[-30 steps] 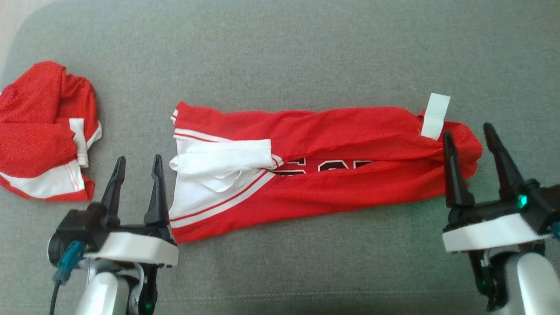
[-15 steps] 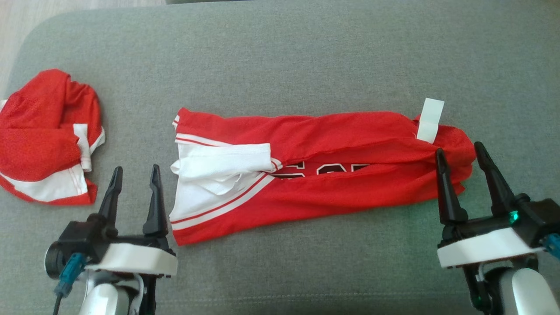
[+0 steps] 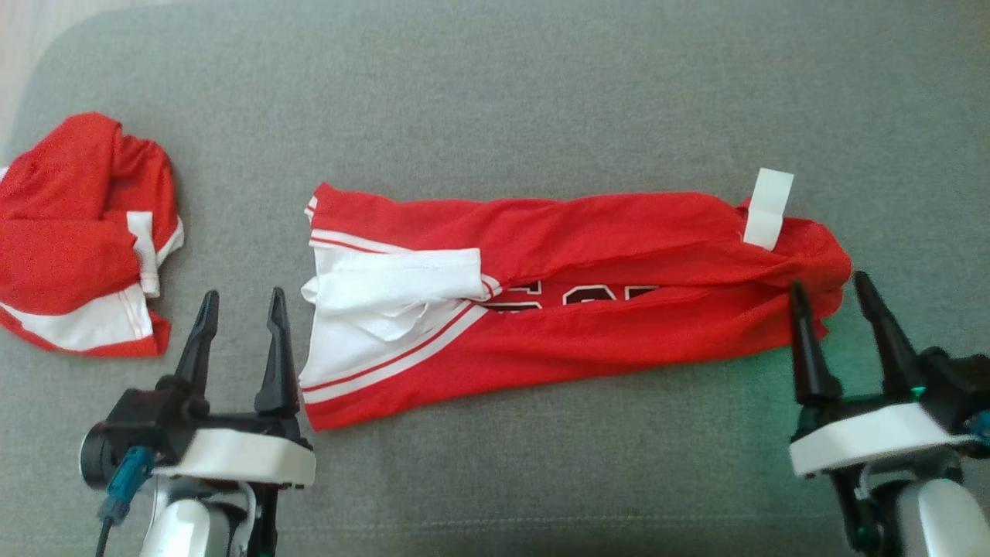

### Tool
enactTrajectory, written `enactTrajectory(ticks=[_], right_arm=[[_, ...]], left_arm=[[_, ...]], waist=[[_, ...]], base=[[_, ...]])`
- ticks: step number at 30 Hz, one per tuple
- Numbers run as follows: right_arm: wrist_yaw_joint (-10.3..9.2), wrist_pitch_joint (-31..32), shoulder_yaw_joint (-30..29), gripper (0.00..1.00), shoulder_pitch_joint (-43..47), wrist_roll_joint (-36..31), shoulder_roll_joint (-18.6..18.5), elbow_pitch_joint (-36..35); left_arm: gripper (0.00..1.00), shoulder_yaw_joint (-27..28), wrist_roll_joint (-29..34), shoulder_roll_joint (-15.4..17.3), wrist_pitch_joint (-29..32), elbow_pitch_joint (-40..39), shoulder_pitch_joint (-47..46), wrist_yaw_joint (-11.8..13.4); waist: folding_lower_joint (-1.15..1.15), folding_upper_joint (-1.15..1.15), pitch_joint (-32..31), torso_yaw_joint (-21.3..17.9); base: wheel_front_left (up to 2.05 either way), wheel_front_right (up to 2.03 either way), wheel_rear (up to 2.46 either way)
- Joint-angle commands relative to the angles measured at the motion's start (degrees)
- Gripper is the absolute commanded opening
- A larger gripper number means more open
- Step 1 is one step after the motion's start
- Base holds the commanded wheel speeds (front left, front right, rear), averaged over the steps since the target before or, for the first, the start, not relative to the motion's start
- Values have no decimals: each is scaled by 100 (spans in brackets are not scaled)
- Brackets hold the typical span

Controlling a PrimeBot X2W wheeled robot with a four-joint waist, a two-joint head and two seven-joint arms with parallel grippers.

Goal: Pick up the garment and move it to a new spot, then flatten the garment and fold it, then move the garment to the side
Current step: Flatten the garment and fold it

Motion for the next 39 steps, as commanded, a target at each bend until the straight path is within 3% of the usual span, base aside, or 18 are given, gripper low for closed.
enactTrajectory(ticks=[1, 8, 15, 26, 27, 28, 29, 39], right_arm=[[-5, 2, 23, 100, -274, 70, -90, -74], [-5, 123, -260, 100, -984, 211, -309, 789], [-5, 902, -500, 100, -1248, 290, -165, 1524], [-5, 2201, -360, 100, -998, 720, 84, 1421], [-5, 2300, -333, 75, -948, 759, 95, 1359], [-5, 2404, -300, 29, -895, 798, 104, 1301], [-5, 2474, -303, 0, -851, 849, 112, 1242], [-5, 2337, -850, 0, -703, 944, 132, 643]], left_arm=[[100, 188, 53, 42, -35, -222, -215, 26], [100, 119, 78, -2, -35, -247, -492, -69], [100, 101, 106, -68, -35, -192, -666, -154], [100, 183, 165, -143, -35, -161, -732, -227], [100, 189, 170, -150, -35, -162, -735, -232], [100, 198, 174, -157, -35, -164, -737, -237], [100, 206, 179, -164, -35, -164, -737, -241], [100, 290, 227, -211, -35, -167, -718, -269]], waist=[[0, 0, 96, 25], [0, 0, 487, 100], [0, 0, 662, 193], [0, 0, 736, 226], [0, 0, 735, 229], [0, 0, 734, 229], [0, 0, 732, 230], [0, 0, 690, 192]], base=[[0, 0, 0], [0, 0, 0], [0, 0, 0], [0, 0, 0], [0, 0, 0], [0, 0, 0], [0, 0, 0], [0, 0, 0]])
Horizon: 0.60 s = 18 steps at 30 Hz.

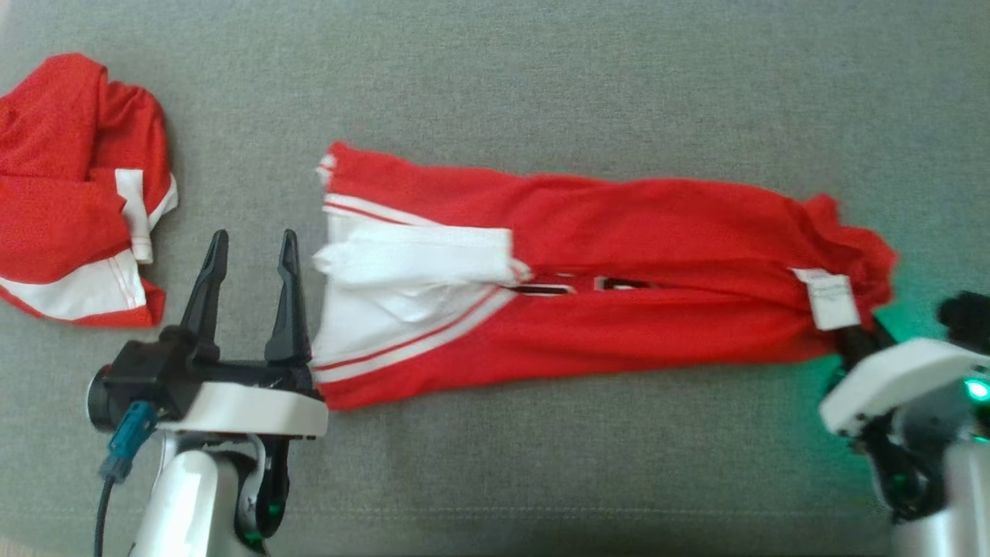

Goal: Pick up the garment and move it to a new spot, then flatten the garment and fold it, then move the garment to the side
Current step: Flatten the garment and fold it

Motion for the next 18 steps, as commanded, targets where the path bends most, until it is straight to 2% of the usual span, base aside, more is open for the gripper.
enactTrajectory(ticks=[1, 7, 10, 13, 18], right_arm=[[-5, -50, -142, 0, 103, -29, -60, -244], [-5, 55, -788, 0, 144, -24, -258, -479], [-5, 152, -851, 0, 146, 13, -308, -591], [-5, 318, -581, 0, 141, 44, -292, -897], [-5, 830, 174, 0, 73, 520, -126, -1617]], left_arm=[[100, 253, 72, 29, -34, -158, -120, -13], [100, 283, 91, 0, -34, -137, -115, -40], [100, 302, 97, -12, -34, -112, -101, -49], [100, 326, 111, -20, -34, -81, -58, -50], [100, 349, 129, -31, -34, -57, 19, -44]], waist=[[0, 0, -11, -13], [0, 0, -81, -24], [0, 0, -153, -33], [0, 0, -264, -54], [0, 0, -432, -94]], base=[[0, 0, 0], [0, 0, 0], [0, 0, 0], [0, 0, 0], [0, 0, 0]])
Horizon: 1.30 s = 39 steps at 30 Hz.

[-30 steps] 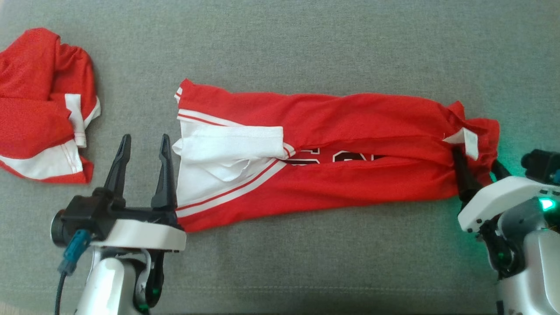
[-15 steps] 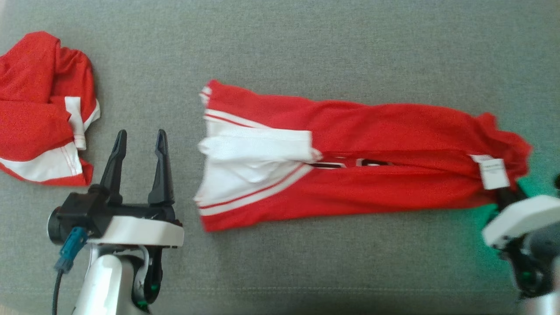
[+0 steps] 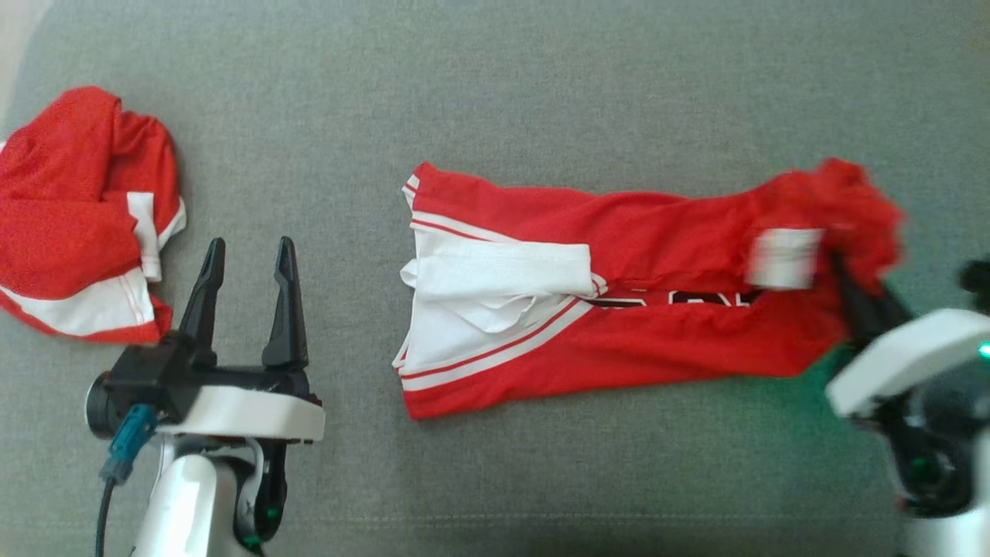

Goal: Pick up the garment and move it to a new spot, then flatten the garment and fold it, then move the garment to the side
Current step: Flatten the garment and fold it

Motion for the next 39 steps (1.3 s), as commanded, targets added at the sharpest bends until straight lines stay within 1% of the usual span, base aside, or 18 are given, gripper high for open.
enactTrajectory(ticks=[1, 4, 6, 8, 12, 15, 19, 20, 24, 25, 26, 27, 30, 33, 34, 37, 39], right_arm=[[-5, 165, 396, 0, -105, 152, 25, -385], [-5, 357, 1008, 0, -224, 476, 65, -506], [-5, 389, 1446, 0, -318, 723, 76, -412], [-5, 287, 1889, 0, -430, 975, 79, -233], [-5, -130, 2819, 0, -706, 1619, 81, 265], [-5, -601, 3363, 0, -976, 2046, 82, 751], [-5, -1154, 3907, 0, -1307, 2361, 82, 1422], [-5, -1154, 3907, 0, -1307, 2361, 82, 1422], [-5, -1582, 4310, 0, -1508, 2646, 82, 1972], [-5, -1685, 4394, 36, -1553, 2698, 82, 2089], [-5, -1789, 4474, 94, -1602, 2735, 82, 2194], [-5, -1896, 4554, 100, -1651, 2755, 82, 2284], [-5, -2344, 4804, 100, -1825, 2736, 82, 2337], [-5, -2827, 4970, 100, -2007, 2580, 83, 2240], [-5, -3138, 4976, 100, -2093, 2396, 83, 2149], [-5, -3459, 4818, 100, -2137, 2047, 83, 2036], [-5, -3645, 4572, 100, -2126, 1668, 73, 1952]], left_arm=[[100, 217, 43, 27, -34, -169, -4, 2], [100, 192, 53, 20, -34, -157, -8, -8], [100, 159, 57, 14, -34, -146, -18, -21], [100, 131, 57, 9, -34, -138, -20, -26], [100, 77, 51, -2, -34, -123, -8, -21], [100, 24, 41, -11, -34, -91, -9, -18], [100, -30, 14, -21, -34, -57, -20, -7], [100, -30, 14, -21, -34, -57, -20, -7], [100, -39, 4, -27, -34, -54, -13, 12], [100, -40, 1, -28, -34, -56, -11, 18], [100, -40, -1, -29, -34, -59, -11, 25], [100, -39, -4, -30, -34, -62, -13, 31], [100, -29, -14, -33, -34, -68, -25, 47], [100, -7, -9, -35, -34, -81, -40, 58], [100, 13, 2, -36, -34, -89, -40, 63], [100, 42, 17, -36, -34, -97, -36, 62], [100, 63, 28, -36, -34, -104, -33, 64]], waist=[[0, 0, -59, -19], [0, 0, -94, 6], [0, 0, -109, 58], [0, 0, -115, 115], [0, 0, -102, 253], [0, 0, -108, 363], [0, 0, -108, 502], [0, 0, -108, 502], [0, 0, -86, 557], [0, 0, -77, 561], [0, 0, -68, 561], [0, 0, -60, 558], [0, 0, -33, 535], [0, 0, -22, 490], [0, 0, -25, 454], [0, 0, -33, 400], [0, 0, -35, 367]], base=[[0, 0, 0], [0, 0, 0], [0, 0, 0], [0, 0, 0], [0, 0, 0], [0, 0, 0], [0, 0, 0], [0, 0, 0], [0, 0, 0], [0, 0, 0], [0, 0, 0], [0, 0, 0], [0, 0, 0], [0, 0, 0], [0, 0, 0], [0, 0, 0], [0, 0, 0]])
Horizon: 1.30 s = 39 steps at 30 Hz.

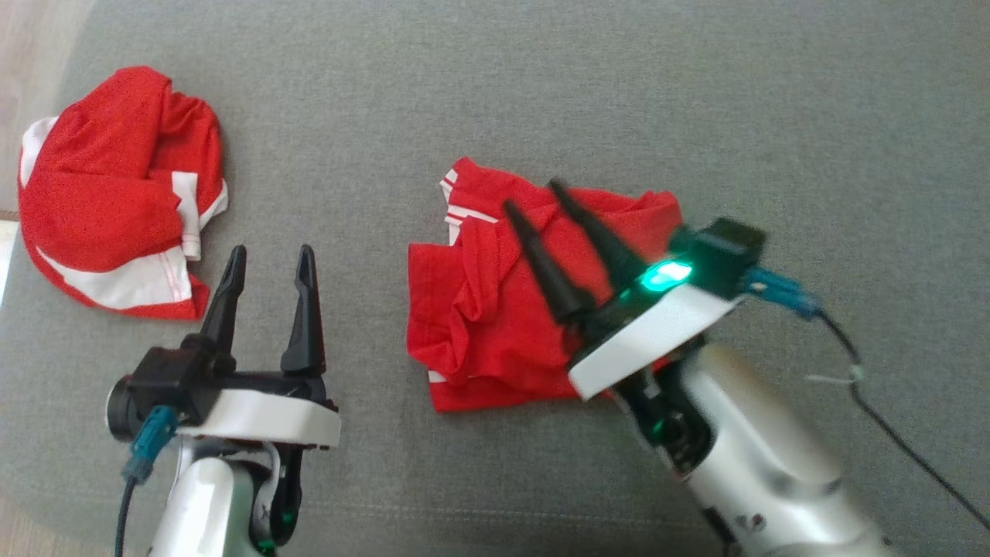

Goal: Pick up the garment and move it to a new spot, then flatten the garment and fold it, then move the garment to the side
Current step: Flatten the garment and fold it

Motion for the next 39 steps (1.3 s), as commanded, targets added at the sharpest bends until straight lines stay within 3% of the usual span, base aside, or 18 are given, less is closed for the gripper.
enactTrajectory(ticks=[1, 10, 18, 39], right_arm=[[-5, -121, -80, 100, -27, -186, 63, -262], [-5, -167, -1924, 100, 836, -1903, -394, -1025], [-5, 117, -3145, 100, 1908, -2563, -378, -1748], [-5, 382, -3384, 100, 2430, -2783, -108, -2152]], left_arm=[[100, 242, 32, 22, -34, -213, -53, 29], [100, 374, 74, 81, -34, -251, 5, 30], [100, 427, 115, 174, -34, -265, 90, 23], [100, 374, 136, 277, -34, -313, 212, 105]], waist=[[0, 0, 0, -20], [0, 0, -69, -218], [0, 0, -176, -393], [0, 0, -270, -451]], base=[[0, 0, 0], [0, 0, 0], [0, 0, 0], [0, 0, 0]])
